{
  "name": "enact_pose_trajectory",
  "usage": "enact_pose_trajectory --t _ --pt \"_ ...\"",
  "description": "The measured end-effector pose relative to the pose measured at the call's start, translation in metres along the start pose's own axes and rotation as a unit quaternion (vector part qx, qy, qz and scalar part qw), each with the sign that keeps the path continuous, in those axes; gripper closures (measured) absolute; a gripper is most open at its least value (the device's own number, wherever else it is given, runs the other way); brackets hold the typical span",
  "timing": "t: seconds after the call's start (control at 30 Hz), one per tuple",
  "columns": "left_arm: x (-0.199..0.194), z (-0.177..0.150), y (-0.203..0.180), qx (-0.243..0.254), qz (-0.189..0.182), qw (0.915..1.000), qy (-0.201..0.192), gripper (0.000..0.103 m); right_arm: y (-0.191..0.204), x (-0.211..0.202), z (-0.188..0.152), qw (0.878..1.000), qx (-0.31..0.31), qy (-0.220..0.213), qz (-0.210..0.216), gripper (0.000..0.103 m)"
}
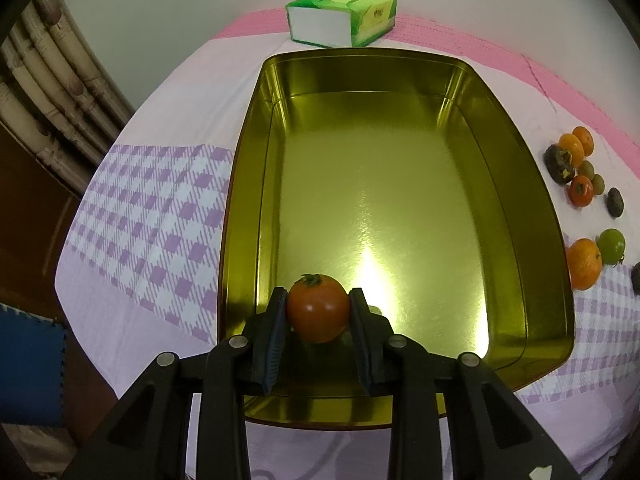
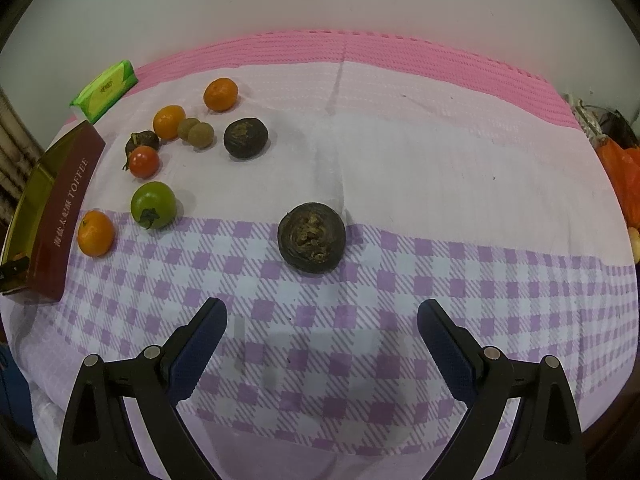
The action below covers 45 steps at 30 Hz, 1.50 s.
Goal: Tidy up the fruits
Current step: 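Carry the tomato over the gold tray with the left gripper, then lower the tomato into the tray and open the left gripper while the right gripper grasps the dark round fruit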
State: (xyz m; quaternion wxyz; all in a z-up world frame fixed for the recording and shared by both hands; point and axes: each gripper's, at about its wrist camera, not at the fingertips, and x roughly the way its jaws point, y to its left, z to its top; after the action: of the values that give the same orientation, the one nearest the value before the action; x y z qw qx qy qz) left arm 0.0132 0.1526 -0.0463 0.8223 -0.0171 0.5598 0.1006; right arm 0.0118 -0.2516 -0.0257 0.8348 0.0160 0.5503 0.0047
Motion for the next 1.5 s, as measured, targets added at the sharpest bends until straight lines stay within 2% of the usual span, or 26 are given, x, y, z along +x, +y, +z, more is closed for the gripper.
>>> enact_pose_trajectory --t 0.5,0.73,1.1,1.5 --pt "0.000 0.000 -0.002 0.004 -0.004 1.0000 -0.001 0.074 -0.002 -0.005 0.008 1.000 0.001 -0.014 0.006 0.007" --pt "-0.002 0.000 -0.002 0.005 -0.006 0.9999 -0.008 0.066 0.003 -0.001 0.013 1.000 -0.012 -0.020 -0.005 0.007" --pt "-0.008 0.001 -0.005 0.009 -0.005 0.9998 -0.018 0.058 0.004 0.010 0.019 1.000 -0.021 -0.015 -0.013 0.016" --pt "-0.012 0.002 -0.007 0.016 -0.003 0.9994 -0.029 0.047 0.011 0.024 0.021 1.000 -0.022 -0.005 -0.017 0.035"
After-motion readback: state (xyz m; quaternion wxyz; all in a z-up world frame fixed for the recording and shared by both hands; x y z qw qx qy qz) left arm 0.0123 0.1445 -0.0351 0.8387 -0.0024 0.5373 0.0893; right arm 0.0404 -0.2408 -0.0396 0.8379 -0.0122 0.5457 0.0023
